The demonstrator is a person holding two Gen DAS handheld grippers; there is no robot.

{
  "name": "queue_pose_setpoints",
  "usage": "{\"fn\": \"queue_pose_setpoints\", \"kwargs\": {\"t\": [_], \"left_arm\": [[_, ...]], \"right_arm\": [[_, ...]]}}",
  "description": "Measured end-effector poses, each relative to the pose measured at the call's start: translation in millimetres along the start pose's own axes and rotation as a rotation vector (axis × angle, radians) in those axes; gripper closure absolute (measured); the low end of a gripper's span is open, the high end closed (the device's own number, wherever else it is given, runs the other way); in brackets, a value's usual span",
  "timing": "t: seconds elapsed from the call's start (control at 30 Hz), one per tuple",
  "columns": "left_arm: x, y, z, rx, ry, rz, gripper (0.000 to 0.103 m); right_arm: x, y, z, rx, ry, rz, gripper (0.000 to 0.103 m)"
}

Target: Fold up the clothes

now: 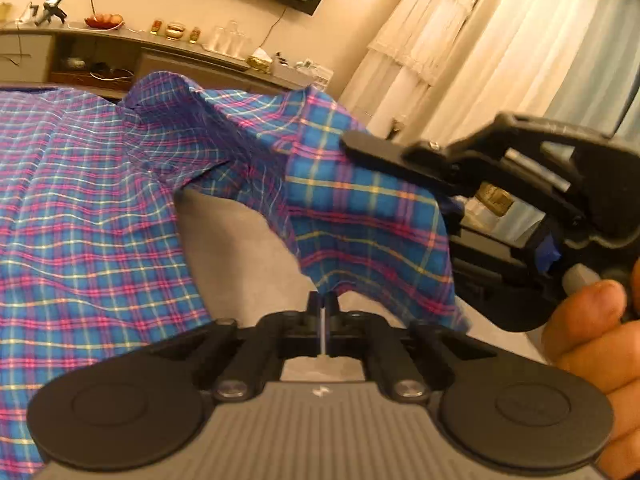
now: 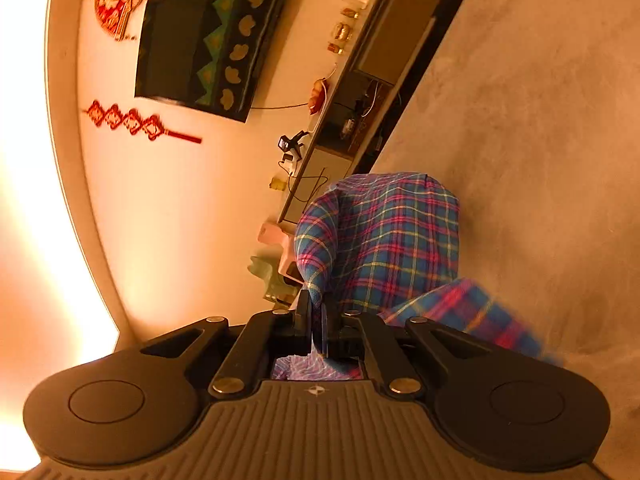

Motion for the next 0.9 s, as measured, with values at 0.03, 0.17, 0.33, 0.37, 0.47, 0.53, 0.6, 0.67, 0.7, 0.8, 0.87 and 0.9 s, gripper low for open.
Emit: {"fn": "queue_pose_setpoints", "kwargs": {"t": [0.03, 0.17, 0.33, 0.37, 0.47, 0.53, 0.6, 0.67, 0.7, 0.8, 0.87, 0.9], "left_arm": [[-1.7, 0.7, -1.2, 0.006, -0.002, 0.01, 0.103], [-19.7, 11.5, -17.5, -0.009, 0.025, 0.049, 0.103], [-64.2, 45.4, -69.3, -0.084, 0.11, 0.129, 0.103], [-71.5, 52.8, -83.1, -0.097, 0.132, 0.133, 0.103], [-88.7, 67.7, -120.2, -0.141, 0.184, 0.127, 0.103], [-87.6, 66.5, -135.3, -0.167, 0.198, 0.105, 0.103], [-86.5, 65.2, -150.5, -0.194, 0.212, 0.083, 0.102], [-85.8, 60.2, -162.1, -0.222, 0.222, 0.063, 0.095], [-83.4, 53.7, -166.2, -0.238, 0.233, 0.05, 0.082], [-73.5, 35.3, -177.7, -0.279, 0.263, 0.005, 0.03], [-65.7, 29.3, -178.2, -0.288, 0.264, -0.006, 0.023], [-61.6, 28.7, -176.1, -0.285, 0.249, -0.006, 0.021]], "right_arm": [[-2.0, 2.2, 1.9, 0.007, -0.002, 0.005, 0.1], [-4.2, 2.3, 4.6, -0.029, -0.062, 0.024, 0.091], [-9.5, 1.3, 6.2, -0.21, -0.235, 0.079, 0.034], [-9.0, -1.0, 5.7, -0.235, -0.249, 0.072, 0.034], [-2.2, -17.9, -0.4, -0.348, -0.29, 0.022, 0.029], [5.7, -38.9, -11.2, -0.486, -0.301, -0.049, 0.02], [18.1, -61.1, -18.2, -0.626, -0.354, -0.066, 0.016], [30.5, -79.6, -23.4, -0.732, -0.4, -0.074, 0.016], [36.5, -82.2, -23.2, -0.732, -0.405, -0.073, 0.016], [51.9, -84.1, -21.2, -0.702, -0.413, -0.061, 0.016], [58.9, -77.8, -18.4, -0.648, -0.408, -0.049, 0.016], [61.4, -73.5, -15.2, -0.625, -0.411, -0.045, 0.016]]}}
Point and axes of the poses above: each gripper's, at about its wrist camera, not at the fingertips, and x roughly the way its jaws point, z to its right, y to its top, the point moved 7 cm from there along x, roughly the way its jaws point, and after that the axes turned 3 degrees about x, right-handed, at the moved point
